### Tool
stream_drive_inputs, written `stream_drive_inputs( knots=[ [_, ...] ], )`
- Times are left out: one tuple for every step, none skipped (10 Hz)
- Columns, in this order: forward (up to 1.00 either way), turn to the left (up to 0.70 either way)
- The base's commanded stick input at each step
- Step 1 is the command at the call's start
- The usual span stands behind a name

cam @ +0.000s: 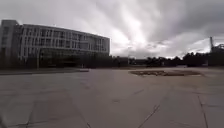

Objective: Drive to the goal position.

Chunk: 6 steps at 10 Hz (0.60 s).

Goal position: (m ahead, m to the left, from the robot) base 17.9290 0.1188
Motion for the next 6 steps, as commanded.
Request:
stream_drive_inputs(
  knots=[
    [0.7,0.0],
    [0.7,0.0],
    [0.7,0.0],
    [0.7,0.0],
    [0.7,0.0],
    [0.7,0.0]
  ],
)
